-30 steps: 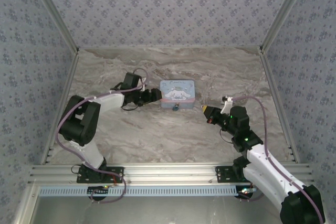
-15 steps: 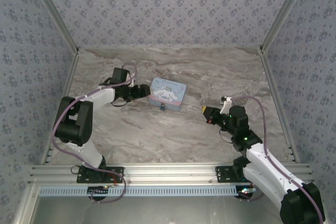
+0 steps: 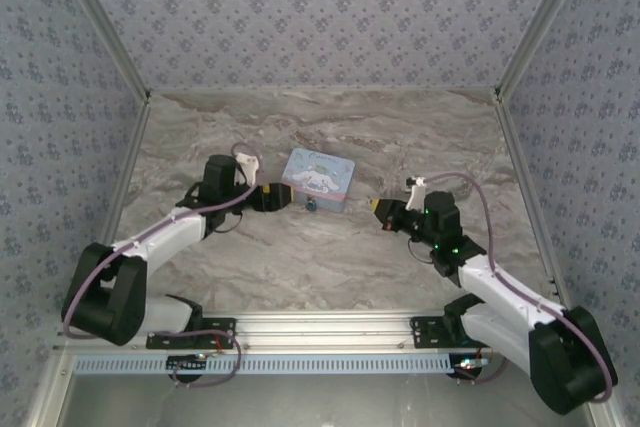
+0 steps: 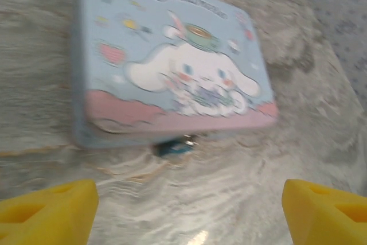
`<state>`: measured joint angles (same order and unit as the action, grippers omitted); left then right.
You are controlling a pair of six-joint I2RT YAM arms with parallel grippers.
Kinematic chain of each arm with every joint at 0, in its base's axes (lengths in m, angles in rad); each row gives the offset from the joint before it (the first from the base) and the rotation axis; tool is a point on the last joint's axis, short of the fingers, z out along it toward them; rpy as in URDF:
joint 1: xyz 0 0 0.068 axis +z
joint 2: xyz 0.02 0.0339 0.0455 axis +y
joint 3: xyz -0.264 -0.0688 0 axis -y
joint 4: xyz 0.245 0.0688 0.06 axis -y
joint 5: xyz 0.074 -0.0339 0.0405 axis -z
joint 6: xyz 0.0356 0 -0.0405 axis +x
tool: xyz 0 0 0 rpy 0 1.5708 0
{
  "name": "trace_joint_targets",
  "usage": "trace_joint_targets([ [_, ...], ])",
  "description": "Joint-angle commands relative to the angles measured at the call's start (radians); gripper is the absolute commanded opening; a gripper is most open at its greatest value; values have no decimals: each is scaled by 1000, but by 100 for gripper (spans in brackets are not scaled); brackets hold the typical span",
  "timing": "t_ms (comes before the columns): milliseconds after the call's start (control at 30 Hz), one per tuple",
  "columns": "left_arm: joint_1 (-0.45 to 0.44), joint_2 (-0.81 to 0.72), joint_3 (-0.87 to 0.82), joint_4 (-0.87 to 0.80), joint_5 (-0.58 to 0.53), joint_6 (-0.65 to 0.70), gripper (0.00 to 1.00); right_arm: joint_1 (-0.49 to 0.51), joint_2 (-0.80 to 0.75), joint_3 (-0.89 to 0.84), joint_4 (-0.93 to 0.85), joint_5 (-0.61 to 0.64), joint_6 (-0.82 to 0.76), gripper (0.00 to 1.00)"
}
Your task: Unlock the padlock with the key
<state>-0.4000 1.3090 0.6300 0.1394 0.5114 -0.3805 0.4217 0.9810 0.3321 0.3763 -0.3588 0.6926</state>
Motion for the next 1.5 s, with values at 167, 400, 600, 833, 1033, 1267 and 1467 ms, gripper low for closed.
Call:
trace_joint_targets([
  [167, -109, 65, -71, 268, 66, -29, 82, 24, 301, 169, 236, -79, 60, 0],
  [400, -137, 215, -45, 380, 83, -65, 81, 29, 550, 313, 299, -132, 98, 0],
  [600, -136, 301, -44, 431, 72, -74, 81, 38, 681, 405, 277, -134, 91, 0],
  [833, -136, 343, -44, 443, 63, -58, 80, 40, 736, 433, 187, -102, 57, 0],
  [1033, -136, 363, -36, 444, 65, -41, 78, 50, 740, 432, 95, -75, 15, 0],
  [1267, -141, 384, -30, 451, 59, -11, 74, 66, 753, 426, 78, -69, 7, 0],
  [1467, -157, 397, -22, 445, -13, 43, 73, 81, 752, 430, 82, -63, 2, 0],
])
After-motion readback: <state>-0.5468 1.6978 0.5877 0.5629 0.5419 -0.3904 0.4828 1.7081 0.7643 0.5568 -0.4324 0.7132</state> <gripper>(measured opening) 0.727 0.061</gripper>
